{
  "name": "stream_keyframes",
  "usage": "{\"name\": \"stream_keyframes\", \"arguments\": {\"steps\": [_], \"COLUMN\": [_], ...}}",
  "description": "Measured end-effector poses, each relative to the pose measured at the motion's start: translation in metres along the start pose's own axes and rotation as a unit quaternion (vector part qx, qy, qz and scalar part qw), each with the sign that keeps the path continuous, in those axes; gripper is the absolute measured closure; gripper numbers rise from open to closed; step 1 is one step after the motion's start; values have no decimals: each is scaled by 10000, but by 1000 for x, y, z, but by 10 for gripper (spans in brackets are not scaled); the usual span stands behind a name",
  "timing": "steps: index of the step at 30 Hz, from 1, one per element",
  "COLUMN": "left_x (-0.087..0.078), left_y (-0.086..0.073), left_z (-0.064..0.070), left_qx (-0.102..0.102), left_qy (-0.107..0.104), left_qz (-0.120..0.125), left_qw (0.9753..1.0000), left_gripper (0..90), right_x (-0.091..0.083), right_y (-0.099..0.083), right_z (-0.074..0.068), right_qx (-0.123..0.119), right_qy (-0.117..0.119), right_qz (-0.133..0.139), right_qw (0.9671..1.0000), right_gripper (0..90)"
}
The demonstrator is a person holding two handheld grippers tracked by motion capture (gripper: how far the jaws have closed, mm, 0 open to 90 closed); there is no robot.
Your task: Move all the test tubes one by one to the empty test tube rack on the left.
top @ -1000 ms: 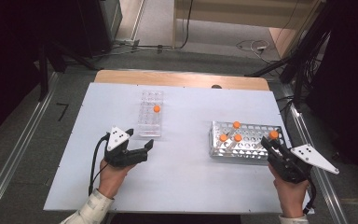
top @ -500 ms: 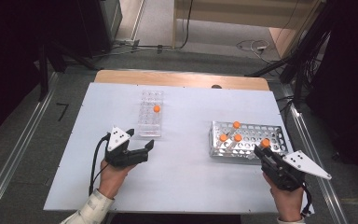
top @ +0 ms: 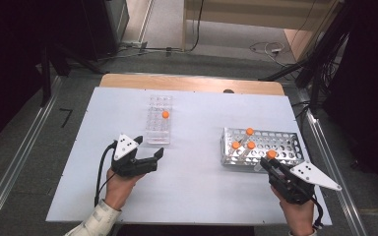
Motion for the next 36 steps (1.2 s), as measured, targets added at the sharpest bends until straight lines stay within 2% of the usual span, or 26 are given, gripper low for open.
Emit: {"name": "stream_keyframes", "arguments": {"steps": [8,19,26,36], "left_x": [0,-1,-2,-7], "left_y": [0,4,5,15], "left_z": [4,23,32,54], "left_qx": [30,166,241,383], "left_qy": [-49,-266,-357,-722], "left_qz": [-4,69,94,261], "left_qw": [10000,9995,9990,9963], "left_gripper": [177,179,181,245], "right_x": [15,43,62,80], "right_y": [-5,-3,0,11], "right_z": [-19,-57,-82,-115], "right_qx": [-115,-326,-510,-776], "right_qy": [236,701,971,1288], "right_qz": [-176,-315,-438,-479], "right_qw": [9995,9965,9930,9875], "right_gripper": [719,719,719,719]}}
Point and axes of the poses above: each handheld gripper's, and its own axes: x roughly forward along the jaws, y roughly out of its top, z roughly to its right, the point moved 6 cm from there along x, roughly forward along the jaws, and after that the axes turned 7 degrees about -z, right-handed, at the moved point
